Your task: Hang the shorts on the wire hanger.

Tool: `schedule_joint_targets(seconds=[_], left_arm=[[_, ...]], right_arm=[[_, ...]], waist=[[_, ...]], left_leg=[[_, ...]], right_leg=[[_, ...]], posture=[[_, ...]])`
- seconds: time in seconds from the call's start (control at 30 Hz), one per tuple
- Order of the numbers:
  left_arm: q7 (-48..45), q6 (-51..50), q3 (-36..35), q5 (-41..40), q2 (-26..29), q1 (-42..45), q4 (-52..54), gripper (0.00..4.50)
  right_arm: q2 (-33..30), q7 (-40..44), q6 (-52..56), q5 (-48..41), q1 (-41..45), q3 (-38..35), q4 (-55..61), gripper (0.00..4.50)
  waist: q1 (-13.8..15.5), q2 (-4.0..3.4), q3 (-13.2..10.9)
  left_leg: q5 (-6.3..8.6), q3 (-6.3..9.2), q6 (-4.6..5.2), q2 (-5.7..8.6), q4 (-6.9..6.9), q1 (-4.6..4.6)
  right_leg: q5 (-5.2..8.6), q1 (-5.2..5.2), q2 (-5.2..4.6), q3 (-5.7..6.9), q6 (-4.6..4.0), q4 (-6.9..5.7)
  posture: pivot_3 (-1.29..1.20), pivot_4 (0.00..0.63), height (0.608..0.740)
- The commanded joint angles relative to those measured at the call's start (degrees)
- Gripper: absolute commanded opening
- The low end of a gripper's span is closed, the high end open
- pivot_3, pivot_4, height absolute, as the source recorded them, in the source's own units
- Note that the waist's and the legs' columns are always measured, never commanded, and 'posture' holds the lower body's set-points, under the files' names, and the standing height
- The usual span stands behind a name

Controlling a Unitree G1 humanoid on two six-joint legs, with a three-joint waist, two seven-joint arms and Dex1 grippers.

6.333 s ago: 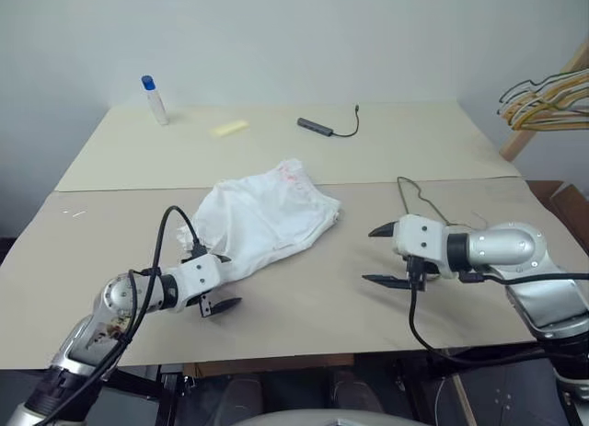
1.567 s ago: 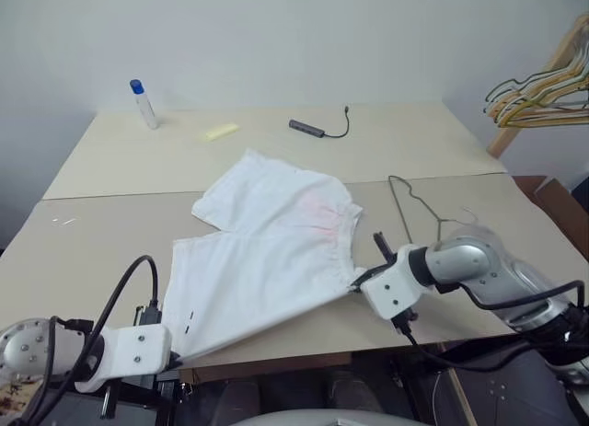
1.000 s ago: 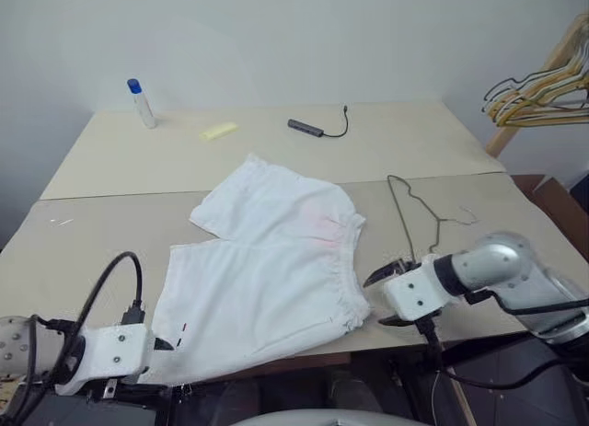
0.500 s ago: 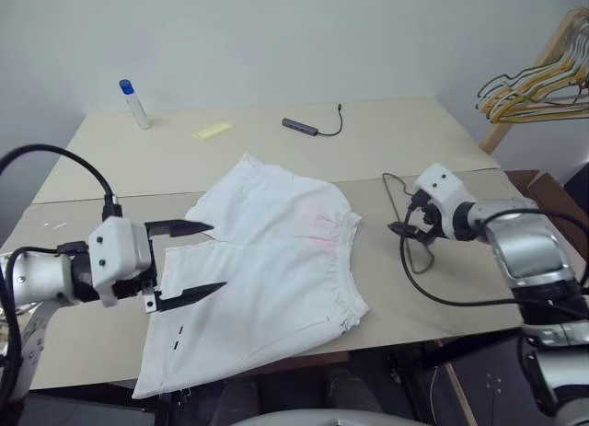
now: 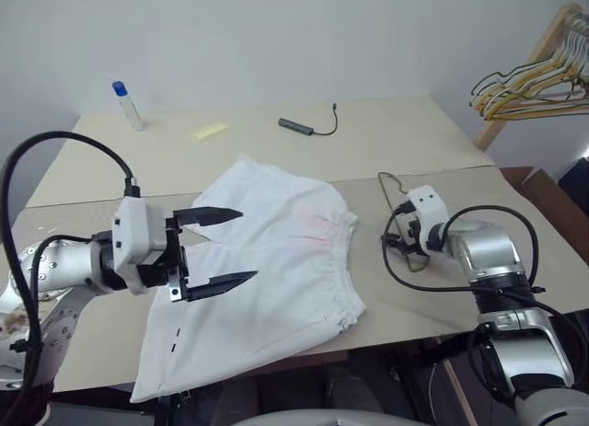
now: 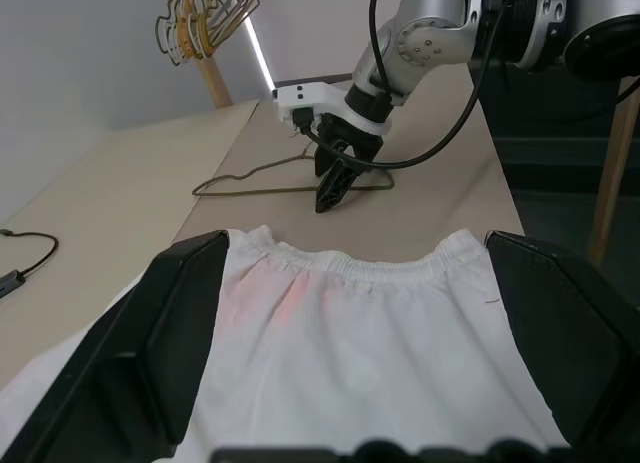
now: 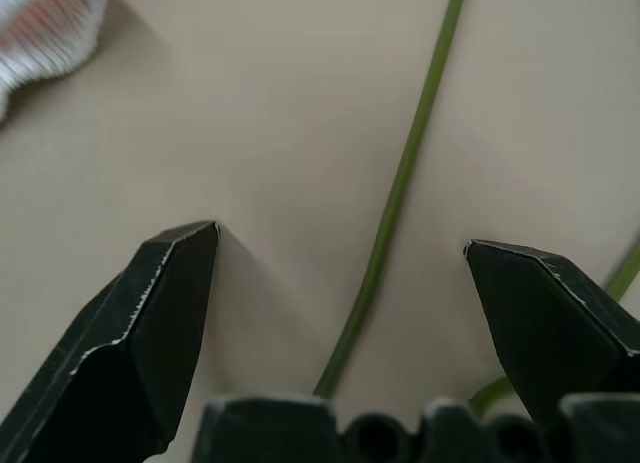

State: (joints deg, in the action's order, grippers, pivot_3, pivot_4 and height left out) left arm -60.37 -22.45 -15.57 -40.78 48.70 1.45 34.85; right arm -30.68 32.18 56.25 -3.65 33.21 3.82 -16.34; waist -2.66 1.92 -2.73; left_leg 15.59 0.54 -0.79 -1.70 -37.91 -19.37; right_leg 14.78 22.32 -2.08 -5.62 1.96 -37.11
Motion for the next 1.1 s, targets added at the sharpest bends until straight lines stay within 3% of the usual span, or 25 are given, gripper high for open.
schedule_joint_targets(seconds=[0.03, 0.07, 0.47, 0.67, 0.83, 0.97, 1.1], left_arm=[[-0.9, 1.2, 0.3, 0.1, 0.4, 1.4, -0.6, 4.50], [-1.3, 1.4, 0.5, 0.2, 0.4, 1.5, -0.7, 4.50], [-2.0, 3.2, 2.8, 5.0, 1.1, 1.0, -2.0, 4.50], [0.6, 2.3, 4.1, 9.7, 1.7, 0.8, -3.0, 4.50], [11.3, -4.5, 8.5, 14.4, -2.3, 6.8, -7.6, 4.50], [18.9, -17.1, 7.9, 7.5, -9.0, 13.2, -10.4, 4.50], [24.4, -28.7, 3.4, -6.5, -17.4, 17.2, -12.7, 4.50]], right_arm=[[0.0, 0.7, 2.2, -1.4, 1.3, -0.9, -2.0, 4.15], [0.0, 0.9, 2.5, -1.5, 1.2, -0.7, -2.5, 3.97], [0.1, -1.4, 1.0, 2.2, -0.5, 4.2, -5.1, 0.03], [1.2, -3.9, -1.9, 2.8, 0.3, 2.2, -4.8, 0.03], [2.7, -8.6, -6.6, 1.7, 0.9, -3.8, 2.5, 0.03], [3.1, -8.0, -7.5, -0.4, -0.3, -5.7, 12.6, 0.03], [2.3, -5.8, -16.5, 0.4, -5.0, -2.6, 23.9, 0.03]], waist=[[-0.1, 0.00, 0.0], [-0.1, 0.00, 0.0], [-0.6, 0.28, 0.3], [-0.7, 0.67, 0.6], [-0.8, 0.52, 0.5], [-1.1, 0.26, 0.4], [-1.4, 0.23, 0.4]], left_leg=[[0.00, 0.00, 0.00, 0.00, 0.00, 0.00], [0.00, 0.00, 0.00, 0.00, 0.00, 0.01], [0.00, 0.02, 0.00, -0.03, 0.00, 0.06], [0.00, 0.04, 0.00, -0.05, 0.00, 0.09], [0.00, 0.07, 0.00, -0.03, 0.00, 0.06], [0.00, 0.14, 0.00, -0.02, 0.00, -0.28], [0.00, 0.26, 0.00, -0.01, -0.05, -0.94]], right_leg=[[0.01, 0.00, 0.00, 0.00, 0.01, 0.00], [0.01, -0.01, 0.00, -0.01, 0.02, 0.00], [0.14, -0.07, 0.03, 0.00, 0.23, 0.02], [0.14, -0.11, 0.05, 0.01, 0.23, 0.02], [0.11, -0.10, 0.05, 0.00, 0.27, 0.03], [0.07, 0.20, 0.04, 0.00, 0.28, 0.04], [-0.21, 0.81, 0.03, 0.02, -0.06, -0.05]], posture=[[0.02, 0.000, 0.740], [0.02, 0.000, 0.740], [0.02, 0.000, 0.740], [0.02, 0.000, 0.740], [0.01, 0.000, 0.740], [0.00, 0.000, 0.740], [-0.01, 0.000, 0.740]])
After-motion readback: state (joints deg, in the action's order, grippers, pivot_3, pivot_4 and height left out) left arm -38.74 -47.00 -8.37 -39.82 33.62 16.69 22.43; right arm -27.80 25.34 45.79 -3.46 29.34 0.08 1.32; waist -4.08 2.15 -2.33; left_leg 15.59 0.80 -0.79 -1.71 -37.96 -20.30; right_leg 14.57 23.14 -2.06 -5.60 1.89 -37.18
